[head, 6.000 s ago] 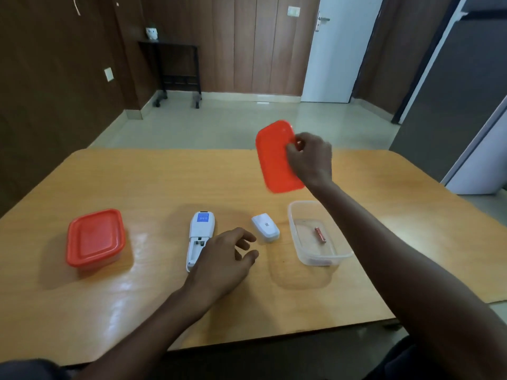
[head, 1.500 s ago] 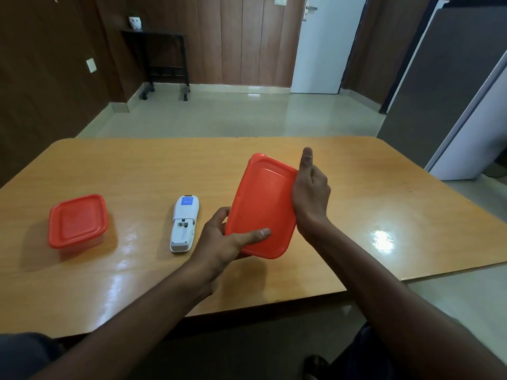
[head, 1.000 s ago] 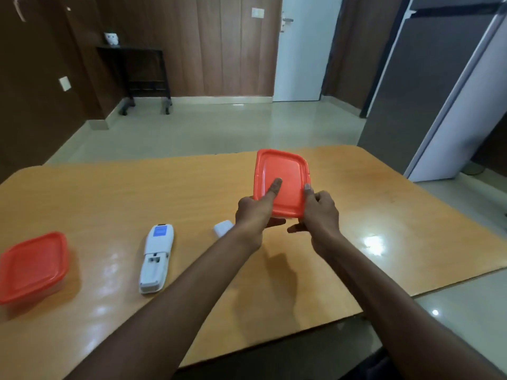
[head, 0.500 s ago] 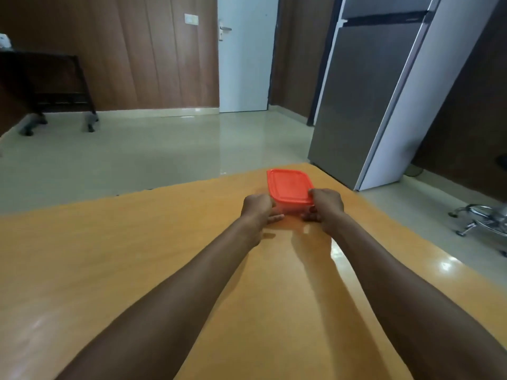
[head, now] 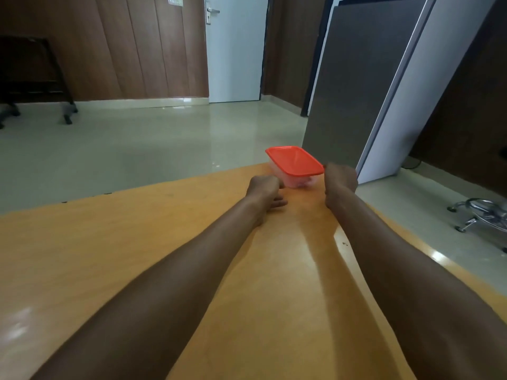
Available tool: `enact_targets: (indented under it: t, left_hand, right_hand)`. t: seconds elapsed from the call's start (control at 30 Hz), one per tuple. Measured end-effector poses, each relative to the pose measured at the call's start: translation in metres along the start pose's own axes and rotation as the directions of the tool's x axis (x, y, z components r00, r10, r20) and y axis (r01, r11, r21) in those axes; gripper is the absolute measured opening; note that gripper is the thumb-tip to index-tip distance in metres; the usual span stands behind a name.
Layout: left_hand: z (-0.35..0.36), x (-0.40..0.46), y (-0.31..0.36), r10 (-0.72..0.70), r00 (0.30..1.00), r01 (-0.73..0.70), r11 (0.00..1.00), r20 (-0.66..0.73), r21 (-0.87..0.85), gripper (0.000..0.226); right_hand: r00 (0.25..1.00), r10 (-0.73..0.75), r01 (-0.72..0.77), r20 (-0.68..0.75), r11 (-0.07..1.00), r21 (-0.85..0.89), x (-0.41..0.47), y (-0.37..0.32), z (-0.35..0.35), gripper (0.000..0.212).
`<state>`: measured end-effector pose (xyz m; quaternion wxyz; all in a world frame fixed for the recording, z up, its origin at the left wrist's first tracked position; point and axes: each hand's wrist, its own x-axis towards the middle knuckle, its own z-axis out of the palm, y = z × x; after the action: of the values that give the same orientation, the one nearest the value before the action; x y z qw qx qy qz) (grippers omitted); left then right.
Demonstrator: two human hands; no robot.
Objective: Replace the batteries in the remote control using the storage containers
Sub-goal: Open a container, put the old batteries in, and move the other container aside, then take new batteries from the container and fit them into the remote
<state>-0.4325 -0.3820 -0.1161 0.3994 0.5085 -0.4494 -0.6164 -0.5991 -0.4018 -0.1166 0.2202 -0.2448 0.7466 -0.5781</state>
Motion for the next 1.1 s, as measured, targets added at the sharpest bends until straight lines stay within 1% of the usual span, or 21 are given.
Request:
enact_targets:
  t: [0.03,0.07,0.13,0.27,0.43,0.53,0.63,0.73,0.8,0.87,0.93,0.97,1.0,1.03,1.07,1.1]
  left_hand:
    - [-0.006,-0.012,0.000,0.015,1.000,-0.015,1.000,-0.020,0.019,0.018]
    - [-0.013,-0.026,0.001,0.034,0.999,-0.033,0.999,-0.033,0.030,0.017]
    - [-0.030,-0.057,0.004,0.086,0.995,-0.085,0.996,-0.044,0.026,0.020]
    - [-0.078,-0.140,0.019,0.177,0.982,-0.174,0.984,-0.070,0.042,0.019]
    - [-0.159,-0.270,0.021,0.218,0.963,-0.201,0.973,-0.161,0.116,0.018]
    - [-0.212,-0.348,0.007,0.208,0.944,-0.182,0.976,-0.255,0.122,0.017]
    - [-0.265,-0.421,-0.017,0.196,0.914,-0.164,0.979,-0.356,0.120,0.015]
    - [-0.314,-0.484,-0.045,0.180,0.865,-0.145,0.983,-0.468,0.111,0.016]
    - [-0.342,-0.520,-0.061,0.152,0.826,-0.120,0.988,-0.543,0.094,0.016]
    - [-0.368,-0.552,-0.075,0.130,0.772,-0.096,0.991,-0.622,0.089,0.016]
    - [-0.393,-0.577,-0.086,0.146,0.679,-0.076,0.989,-0.720,0.129,0.015]
    - [-0.404,-0.587,-0.090,0.163,0.612,-0.056,0.985,-0.774,0.162,0.014]
    - [-0.414,-0.595,-0.094,0.179,0.538,-0.029,0.981,-0.823,0.194,0.014]
    - [-0.422,-0.603,-0.096,0.192,0.470,-0.003,0.976,-0.862,0.216,0.015]
    - [-0.429,-0.608,-0.098,0.198,0.417,0.017,0.974,-0.887,0.226,0.015]
    - [-0.435,-0.610,-0.098,0.186,0.388,0.042,0.975,-0.903,0.219,0.018]
  right_hand:
    - [1.000,-0.010,0.010,0.005,1.000,0.015,-0.012,0.001,-0.006,0.022]
    - [0.999,-0.023,0.021,0.037,0.999,0.048,-0.027,0.000,-0.012,0.021]
    - [0.985,-0.044,0.022,0.168,0.991,0.128,-0.062,0.000,-0.021,0.015]
    - [0.904,-0.156,0.092,0.397,0.980,0.174,-0.160,-0.011,-0.044,0.010]
    - [0.763,-0.234,0.156,0.603,0.971,0.179,-0.292,-0.031,-0.069,0.015]
    - [0.642,-0.261,0.206,0.721,0.965,0.166,-0.378,-0.035,-0.081,0.018]
    - [0.518,-0.255,0.237,0.816,0.960,0.149,-0.465,-0.029,-0.086,0.019]
    - [0.422,-0.240,0.238,0.874,0.960,0.149,-0.540,-0.013,-0.083,0.023]
    - [0.378,-0.218,0.220,0.900,0.965,0.141,-0.581,-0.001,-0.079,0.025]
    - [0.327,-0.195,0.212,0.925,0.969,0.129,-0.618,0.010,-0.073,0.027]
    - [0.285,-0.190,0.238,0.939,0.964,0.122,-0.651,0.017,-0.065,0.024]
    - [0.271,-0.201,0.265,0.941,0.956,0.128,-0.666,0.020,-0.059,0.022]
    - [0.260,-0.227,0.316,0.938,0.938,0.140,-0.680,0.023,-0.052,0.019]
    - [0.244,-0.273,0.402,0.931,0.902,0.159,-0.693,0.026,-0.043,0.018]
    - [0.212,-0.326,0.508,0.921,0.842,0.181,-0.705,0.029,-0.033,0.018]
    - [0.169,-0.364,0.612,0.916,0.767,0.192,-0.716,0.031,-0.024,0.022]
